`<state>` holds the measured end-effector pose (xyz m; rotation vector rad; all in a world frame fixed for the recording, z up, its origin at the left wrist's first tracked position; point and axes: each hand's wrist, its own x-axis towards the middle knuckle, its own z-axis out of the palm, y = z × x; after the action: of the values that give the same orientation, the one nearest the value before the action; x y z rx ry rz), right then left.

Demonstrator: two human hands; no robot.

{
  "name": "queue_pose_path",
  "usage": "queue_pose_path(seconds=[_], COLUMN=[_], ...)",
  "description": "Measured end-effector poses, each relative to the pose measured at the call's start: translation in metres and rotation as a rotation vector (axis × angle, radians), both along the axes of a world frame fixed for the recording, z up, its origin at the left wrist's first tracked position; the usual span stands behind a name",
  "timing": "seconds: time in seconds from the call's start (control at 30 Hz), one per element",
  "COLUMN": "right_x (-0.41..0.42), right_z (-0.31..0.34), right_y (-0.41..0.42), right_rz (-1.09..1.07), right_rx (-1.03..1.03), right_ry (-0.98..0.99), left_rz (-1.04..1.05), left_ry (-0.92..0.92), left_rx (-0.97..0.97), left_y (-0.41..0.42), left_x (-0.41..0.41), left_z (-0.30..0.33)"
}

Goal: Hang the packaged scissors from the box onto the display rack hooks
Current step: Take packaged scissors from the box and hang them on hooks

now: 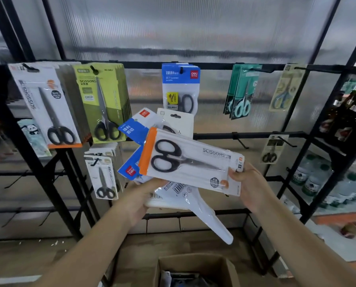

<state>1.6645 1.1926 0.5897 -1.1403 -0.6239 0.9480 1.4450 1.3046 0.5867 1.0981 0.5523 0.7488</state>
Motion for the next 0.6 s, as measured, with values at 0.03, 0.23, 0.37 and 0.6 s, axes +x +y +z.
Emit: queue_pose_path(seconds=[0.03,0.23,0.37,0.6], right_x=[-0.001,-0.005,-0.005,-0.008], right_z=[0.001,0.008,0.007,0.004], right_y=[0.001,0.002,0.003,0.004], right_rz=[0.028,0.156,0.103,0.089], right_rx=[0.002,0.02,-0.008,-0.019], right_ry=[-0.007,0.03,0.014,0.214], left_rz=[0.001,0.001,0.019,0.031], left_ry=[-0.003,0.009,-0.014,-0.091], left_rx=[-0.013,0.001,-0.022,-0.103], left_y=[-0.001,-0.002,0.005,0.013], left_x=[0.0,-0.004,-0.008,-0.011], left_z=[-0.002,-0.002,-0.005,-0.012])
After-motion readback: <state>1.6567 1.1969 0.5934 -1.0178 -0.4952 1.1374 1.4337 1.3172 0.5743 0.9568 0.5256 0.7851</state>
